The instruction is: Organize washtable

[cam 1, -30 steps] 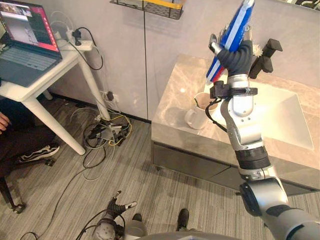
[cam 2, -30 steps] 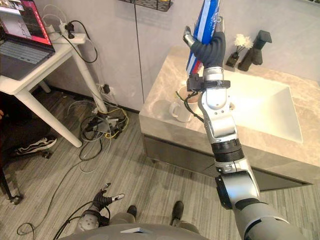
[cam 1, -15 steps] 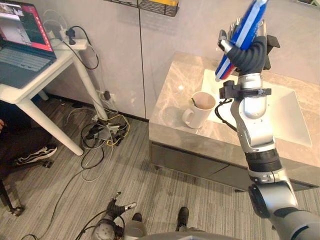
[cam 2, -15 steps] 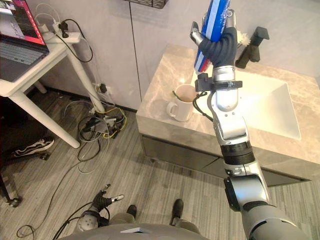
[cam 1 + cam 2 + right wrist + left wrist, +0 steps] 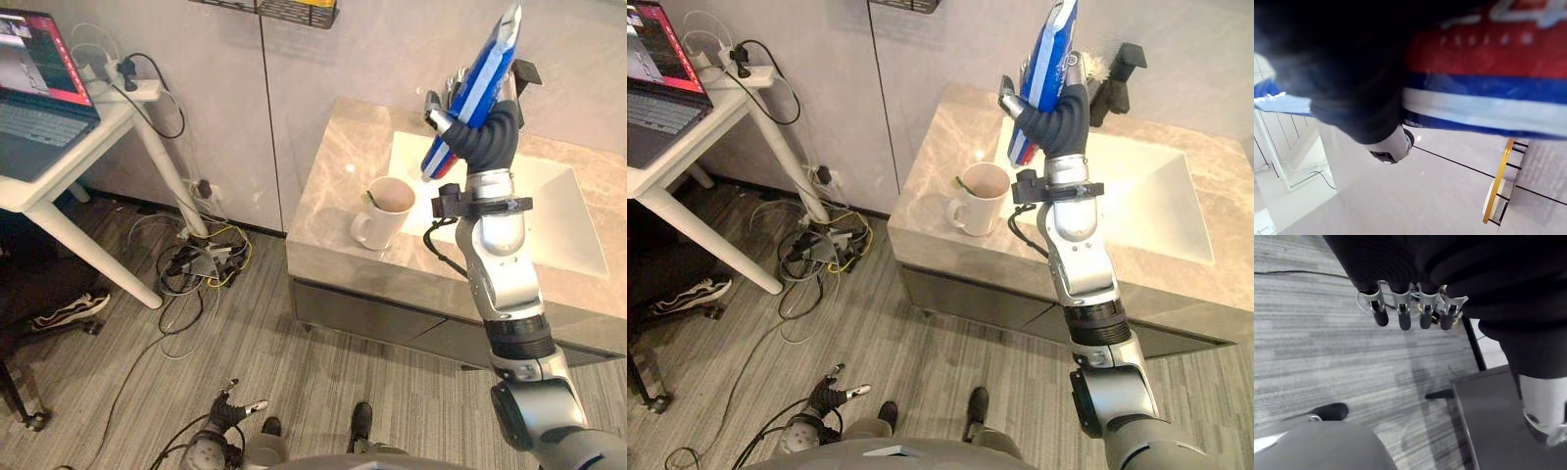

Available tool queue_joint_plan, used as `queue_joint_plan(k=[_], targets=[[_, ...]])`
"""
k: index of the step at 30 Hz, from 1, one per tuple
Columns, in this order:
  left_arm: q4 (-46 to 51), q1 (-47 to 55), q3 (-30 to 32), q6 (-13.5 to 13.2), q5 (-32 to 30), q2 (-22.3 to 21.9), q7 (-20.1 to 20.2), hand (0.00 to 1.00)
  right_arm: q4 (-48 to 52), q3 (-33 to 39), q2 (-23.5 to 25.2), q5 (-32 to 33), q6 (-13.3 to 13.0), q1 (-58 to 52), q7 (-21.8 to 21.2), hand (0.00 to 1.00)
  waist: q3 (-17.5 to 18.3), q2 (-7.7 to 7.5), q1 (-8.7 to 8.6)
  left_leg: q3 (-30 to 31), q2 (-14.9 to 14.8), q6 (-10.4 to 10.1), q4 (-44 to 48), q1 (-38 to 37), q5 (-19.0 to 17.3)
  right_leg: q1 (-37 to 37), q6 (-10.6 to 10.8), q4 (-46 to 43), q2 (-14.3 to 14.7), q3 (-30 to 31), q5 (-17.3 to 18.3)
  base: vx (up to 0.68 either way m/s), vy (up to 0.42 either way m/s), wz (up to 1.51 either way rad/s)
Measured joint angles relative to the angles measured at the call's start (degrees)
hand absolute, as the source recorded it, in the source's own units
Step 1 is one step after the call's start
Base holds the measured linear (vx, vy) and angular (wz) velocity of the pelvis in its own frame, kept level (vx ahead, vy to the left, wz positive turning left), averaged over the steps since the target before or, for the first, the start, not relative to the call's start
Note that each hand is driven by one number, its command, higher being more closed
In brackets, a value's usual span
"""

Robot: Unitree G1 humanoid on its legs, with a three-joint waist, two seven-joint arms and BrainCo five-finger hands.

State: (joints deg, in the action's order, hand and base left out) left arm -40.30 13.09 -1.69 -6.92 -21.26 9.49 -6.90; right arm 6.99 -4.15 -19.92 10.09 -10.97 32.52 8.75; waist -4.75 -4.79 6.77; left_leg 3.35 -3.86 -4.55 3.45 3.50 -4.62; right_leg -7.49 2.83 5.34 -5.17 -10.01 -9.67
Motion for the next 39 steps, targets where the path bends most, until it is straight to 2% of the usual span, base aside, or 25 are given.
queue_joint_plan(k=[7,13,27,35,39], targets=[[0.02,0.0,0.0,0.0,0.01,-0.02,0.28,0.0,1.48,-0.23,0.2,2.53,0.0,-2.98,-1.91,1.0,-0.04,0.1,0.02,0.06,0.03,0.0,0.03,0.07,0.0,-0.01,0.0,0.01,-0.04,-0.03,0.0,0.0,0.0,0.0],[-0.05,0.06,-0.06,0.03,0.0,-0.7,0.33,0.0,2.63,-0.72,0.75,2.51,-0.02,-3.68,-2.5,1.0,0.41,1.25,-0.01,0.06,0.05,0.0,0.01,0.09,0.0,-0.08,0.0,0.01,-0.04,-0.01,0.0,0.0,0.0,0.0],[-0.05,0.06,-0.09,0.03,0.0,-0.75,0.06,0.0,1.76,-2.98,2.94,2.07,0.21,-3.65,-1.31,1.0,0.36,1.33,0.13,0.22,0.06,0.0,0.02,0.1,0.01,0.04,-0.01,0.01,-0.08,-0.17,-0.01,0.0,0.0,0.0],[-0.11,0.08,-0.09,0.03,0.01,-0.75,-0.03,0.0,-2.05,-2.97,3.03,1.53,0.68,-2.91,0.25,1.0,0.36,1.33,0.13,0.43,0.06,-0.01,-0.01,0.13,0.01,0.08,-0.01,0.01,-0.07,-0.32,-0.01,0.0,0.0,0.0],[-0.12,0.08,-0.08,0.03,0.01,-0.76,-0.04,0.0,-2.69,-2.94,3.03,-0.27,1.7,-2.77,0.26,1.0,0.35,1.34,0.12,0.5,0.07,-0.01,-0.03,0.15,0.01,0.06,-0.01,0.01,-0.07,-0.34,0.0,0.0,0.0,0.0]])
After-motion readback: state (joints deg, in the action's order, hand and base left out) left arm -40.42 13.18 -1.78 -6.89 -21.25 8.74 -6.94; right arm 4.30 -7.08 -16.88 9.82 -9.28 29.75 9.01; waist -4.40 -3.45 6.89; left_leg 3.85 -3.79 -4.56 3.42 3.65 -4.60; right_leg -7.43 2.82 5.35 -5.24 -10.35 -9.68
